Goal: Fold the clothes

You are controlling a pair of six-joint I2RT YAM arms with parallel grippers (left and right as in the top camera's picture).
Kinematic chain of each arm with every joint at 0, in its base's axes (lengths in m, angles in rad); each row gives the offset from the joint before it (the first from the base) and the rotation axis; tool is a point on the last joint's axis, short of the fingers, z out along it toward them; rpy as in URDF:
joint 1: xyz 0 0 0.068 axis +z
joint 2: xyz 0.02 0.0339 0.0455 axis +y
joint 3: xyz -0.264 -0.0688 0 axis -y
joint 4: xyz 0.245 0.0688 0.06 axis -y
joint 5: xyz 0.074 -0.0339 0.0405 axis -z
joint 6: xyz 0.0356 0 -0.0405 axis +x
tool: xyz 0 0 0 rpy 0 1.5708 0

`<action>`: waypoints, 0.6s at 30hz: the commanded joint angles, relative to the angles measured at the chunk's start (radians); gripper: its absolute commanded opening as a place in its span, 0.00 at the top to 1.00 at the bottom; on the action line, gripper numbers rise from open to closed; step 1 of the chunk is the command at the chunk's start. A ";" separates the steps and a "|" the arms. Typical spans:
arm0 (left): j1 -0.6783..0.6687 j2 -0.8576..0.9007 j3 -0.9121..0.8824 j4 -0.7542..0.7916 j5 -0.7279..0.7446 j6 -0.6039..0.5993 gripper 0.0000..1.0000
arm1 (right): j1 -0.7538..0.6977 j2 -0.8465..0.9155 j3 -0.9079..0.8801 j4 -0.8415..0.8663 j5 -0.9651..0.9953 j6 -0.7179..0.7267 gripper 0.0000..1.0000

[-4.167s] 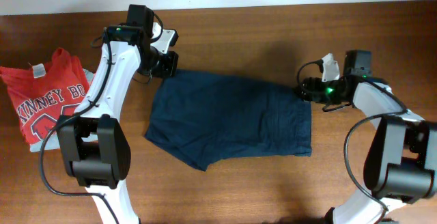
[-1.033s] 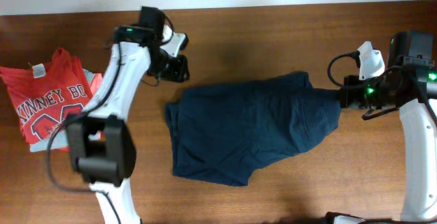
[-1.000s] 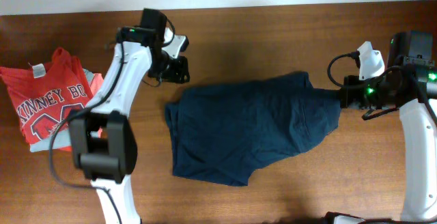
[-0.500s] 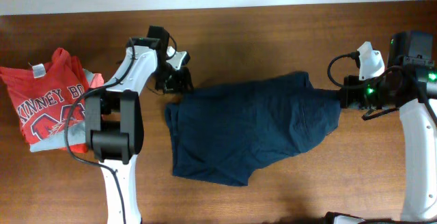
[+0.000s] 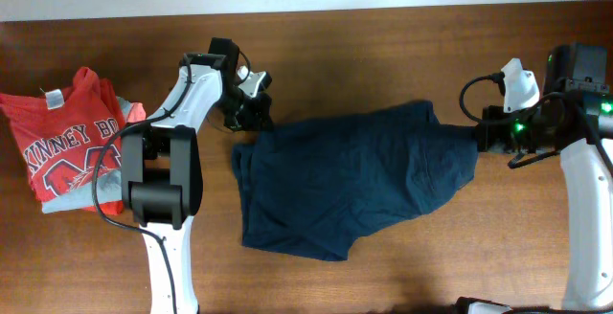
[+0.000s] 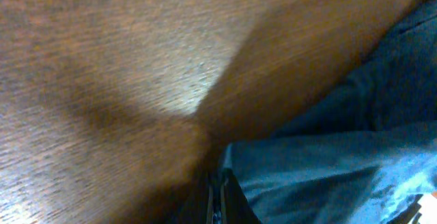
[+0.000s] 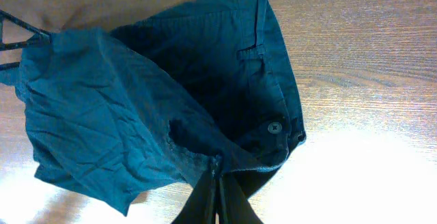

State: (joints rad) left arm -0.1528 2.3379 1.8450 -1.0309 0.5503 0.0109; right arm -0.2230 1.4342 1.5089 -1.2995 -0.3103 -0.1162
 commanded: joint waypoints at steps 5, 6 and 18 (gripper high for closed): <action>0.044 -0.100 0.257 0.015 -0.006 0.042 1.00 | -0.006 0.016 0.013 0.124 0.008 -0.002 0.96; 0.047 -0.100 0.292 0.023 -0.023 0.042 1.00 | -0.006 0.026 0.013 0.148 0.008 0.001 0.96; 0.054 -0.106 0.498 0.089 -0.177 0.034 1.00 | 0.026 0.209 0.013 0.428 0.001 0.042 0.96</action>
State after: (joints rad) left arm -0.1024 2.2547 2.3131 -0.8642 0.4095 0.0372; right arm -0.2146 1.6176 1.5082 -0.8597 -0.3111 -0.0868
